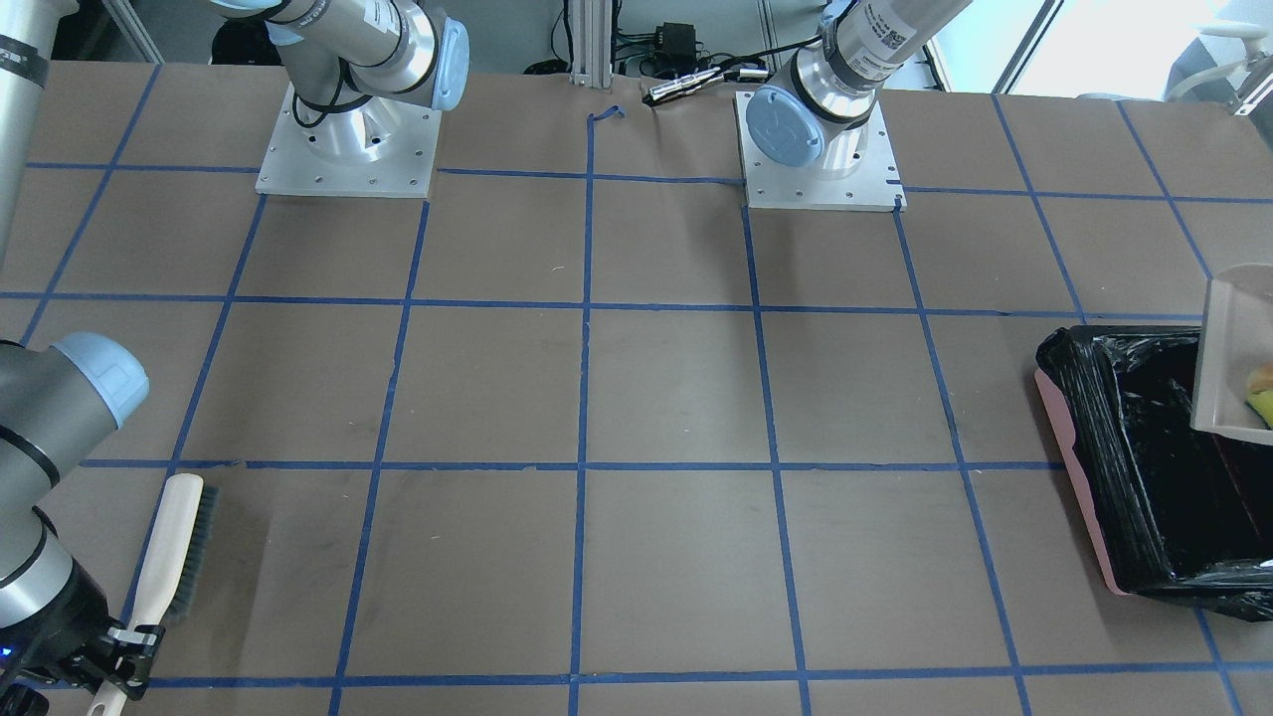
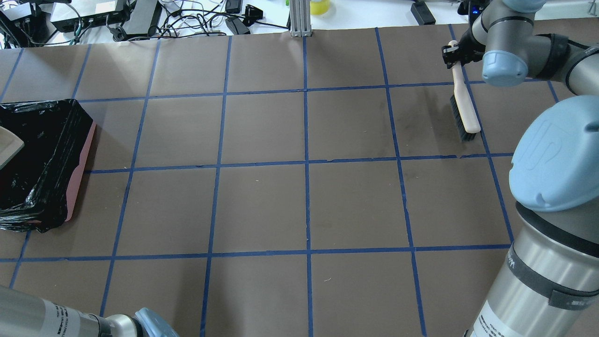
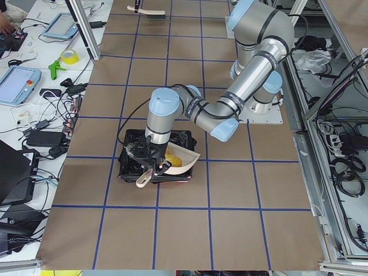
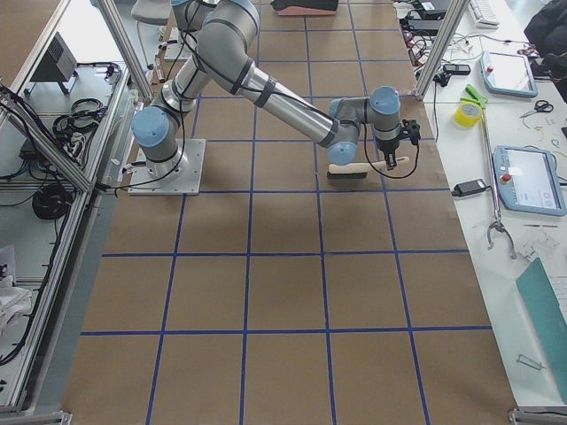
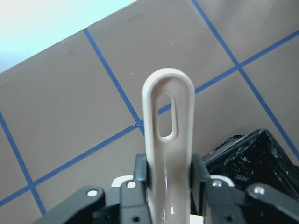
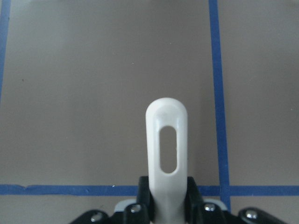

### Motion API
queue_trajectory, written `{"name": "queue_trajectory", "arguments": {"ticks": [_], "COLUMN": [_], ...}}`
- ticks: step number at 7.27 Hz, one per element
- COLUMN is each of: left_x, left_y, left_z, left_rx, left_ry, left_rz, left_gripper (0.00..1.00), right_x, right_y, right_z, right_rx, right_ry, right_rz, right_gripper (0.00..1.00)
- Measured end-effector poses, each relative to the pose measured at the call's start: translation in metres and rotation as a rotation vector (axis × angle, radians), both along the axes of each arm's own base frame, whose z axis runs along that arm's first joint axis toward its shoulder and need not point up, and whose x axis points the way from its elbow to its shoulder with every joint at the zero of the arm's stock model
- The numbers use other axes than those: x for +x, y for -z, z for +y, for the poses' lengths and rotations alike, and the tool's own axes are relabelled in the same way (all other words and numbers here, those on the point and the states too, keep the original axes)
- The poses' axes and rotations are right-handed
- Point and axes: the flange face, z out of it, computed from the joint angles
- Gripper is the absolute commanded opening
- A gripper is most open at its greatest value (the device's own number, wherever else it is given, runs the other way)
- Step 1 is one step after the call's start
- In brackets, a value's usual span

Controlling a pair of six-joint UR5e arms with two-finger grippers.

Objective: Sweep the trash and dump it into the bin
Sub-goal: 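Tilt the dustpan with the left gripper to dump the items into the bin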

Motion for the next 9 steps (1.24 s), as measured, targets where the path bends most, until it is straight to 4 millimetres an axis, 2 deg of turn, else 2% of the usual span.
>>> {"name": "queue_trajectory", "arguments": {"ticks": [2, 3, 4, 6, 8, 9], "left_x": [-0.002, -0.007, -0.014, -0.033, -0.044, -0.048], "left_y": [0.005, 0.009, 0.014, 0.022, 0.021, 0.015], "left_z": [-0.014, -0.022, -0.031, -0.046, -0.049, -0.049], "left_rx": [-0.052, -0.071, -0.089, -0.126, -0.141, -0.146], "left_ry": [0.026, 0.043, 0.061, 0.118, 0.184, 0.202], "left_rz": [-0.039, -0.050, -0.059, -0.094, -0.159, -0.180], "left_gripper": [0.00, 0.00, 0.00, 0.00, 0.00, 0.00], "right_x": [-0.007, -0.008, -0.008, -0.009, -0.009, -0.009], "right_y": [0.006, 0.007, 0.008, 0.007, 0.001, -0.007], "right_z": [0.002, 0.002, 0.002, 0.003, 0.003, 0.004], "right_rx": [0.010, 0.011, 0.013, 0.012, 0.009, 0.002], "right_ry": [0.010, 0.012, 0.013, 0.015, 0.017, 0.019], "right_rz": [-0.008, -0.009, -0.008, -0.005, -0.004, -0.002], "right_gripper": [0.35, 0.57, 0.71, 0.79, 0.81, 0.97]}}
